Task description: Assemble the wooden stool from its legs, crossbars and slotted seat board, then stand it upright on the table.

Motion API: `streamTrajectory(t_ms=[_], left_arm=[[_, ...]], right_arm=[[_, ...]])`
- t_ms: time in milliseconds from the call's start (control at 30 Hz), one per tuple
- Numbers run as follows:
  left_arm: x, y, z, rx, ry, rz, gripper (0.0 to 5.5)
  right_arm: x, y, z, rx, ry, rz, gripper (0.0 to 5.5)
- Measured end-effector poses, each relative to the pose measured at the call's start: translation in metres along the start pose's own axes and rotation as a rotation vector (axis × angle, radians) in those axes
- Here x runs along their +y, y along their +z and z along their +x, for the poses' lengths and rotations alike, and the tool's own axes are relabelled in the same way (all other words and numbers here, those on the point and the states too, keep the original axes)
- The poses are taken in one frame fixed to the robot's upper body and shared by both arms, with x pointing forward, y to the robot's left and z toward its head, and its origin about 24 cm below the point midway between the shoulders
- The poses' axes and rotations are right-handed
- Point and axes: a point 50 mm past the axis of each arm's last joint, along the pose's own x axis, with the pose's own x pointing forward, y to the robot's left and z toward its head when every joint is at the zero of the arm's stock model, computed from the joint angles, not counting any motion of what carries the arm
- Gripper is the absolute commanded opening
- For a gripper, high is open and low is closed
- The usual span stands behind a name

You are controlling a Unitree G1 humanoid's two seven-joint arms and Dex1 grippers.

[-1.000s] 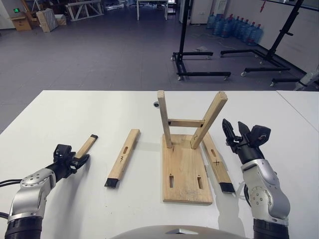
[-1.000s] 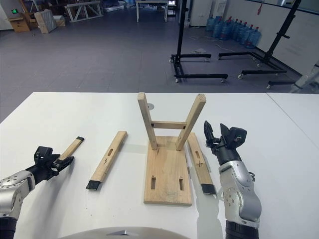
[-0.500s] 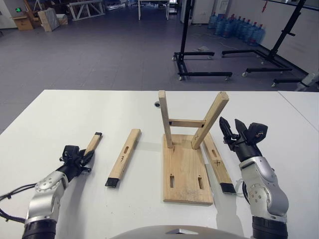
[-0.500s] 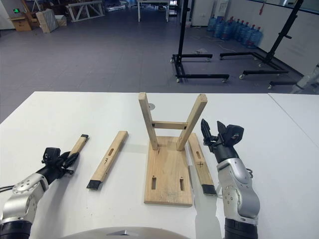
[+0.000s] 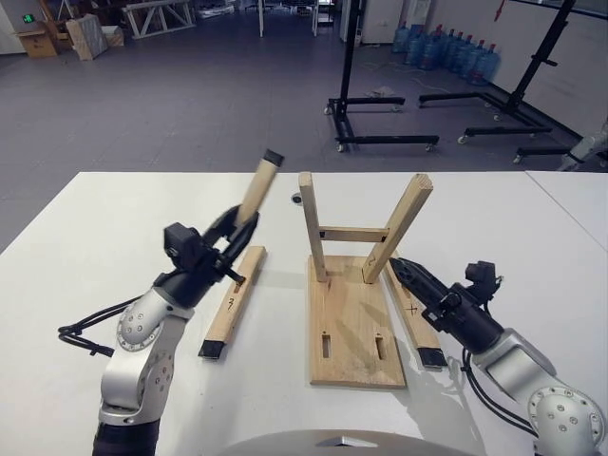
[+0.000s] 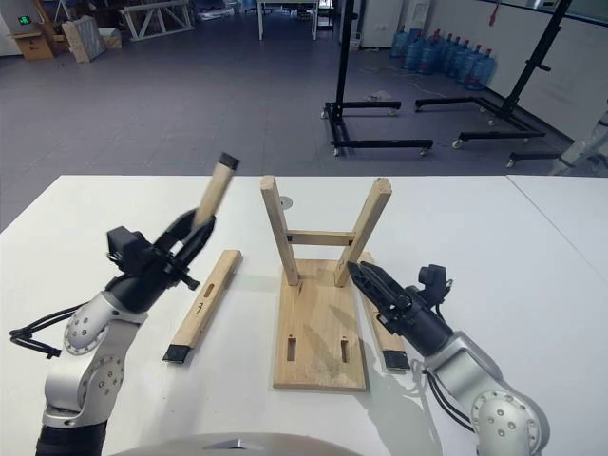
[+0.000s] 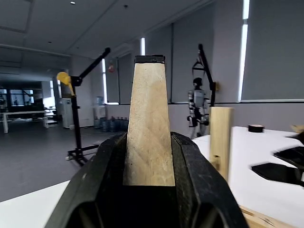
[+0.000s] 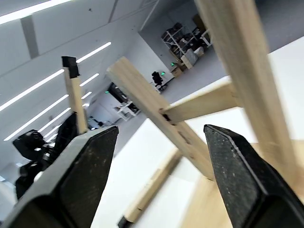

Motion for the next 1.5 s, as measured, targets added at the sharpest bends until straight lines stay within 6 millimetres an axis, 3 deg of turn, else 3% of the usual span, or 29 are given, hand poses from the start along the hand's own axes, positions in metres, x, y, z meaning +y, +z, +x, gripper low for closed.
streamTrajectory(t_ms=[133, 300, 433, 900, 1067, 1133, 1367, 1433, 1500], left_arm=[[-0.013, -0.011, 0.009, 0.077, -0.208, 0.084, 1.27], [-0.016, -0.036, 0.021, 0.130, -0.327, 0.214, 1.27], [-0.016, -0.037, 0.031, 0.085, -0.331, 0.262, 1.27], [-0.023, -0.043, 0.033, 0.072, -0.363, 0.229, 1.27], [-0.023, -0.044, 0.033, 0.081, -0.361, 0.228, 1.27], [-0.022, -0.044, 0.033, 0.088, -0.356, 0.225, 1.84], [-0.016, -0.065, 0.025, 0.215, -0.288, 0.148, 2.84], [-0.015, -0.073, 0.017, 0.255, -0.260, 0.134, 3.12], [-0.013, -0.081, 0.004, 0.298, -0.204, 0.105, 3.47]], right_arm=[[0.022, 0.004, 0.032, -0.045, 0.161, 0.079, 3.33], [0.030, 0.001, 0.043, -0.030, 0.225, 0.145, 3.33], [0.032, -0.004, 0.050, -0.013, 0.238, 0.195, 3.33], [0.020, -0.009, 0.067, -0.044, 0.191, 0.225, 0.69], [0.019, -0.010, 0.067, -0.041, 0.172, 0.210, 0.53], [0.018, -0.010, 0.067, -0.040, 0.166, 0.205, 0.42], [0.016, 0.009, 0.067, -0.136, 0.144, 0.167, 0.42], [0.011, 0.026, 0.054, -0.222, 0.070, 0.126, 0.42], [0.006, 0.033, 0.025, -0.245, -0.019, 0.109, 0.42]])
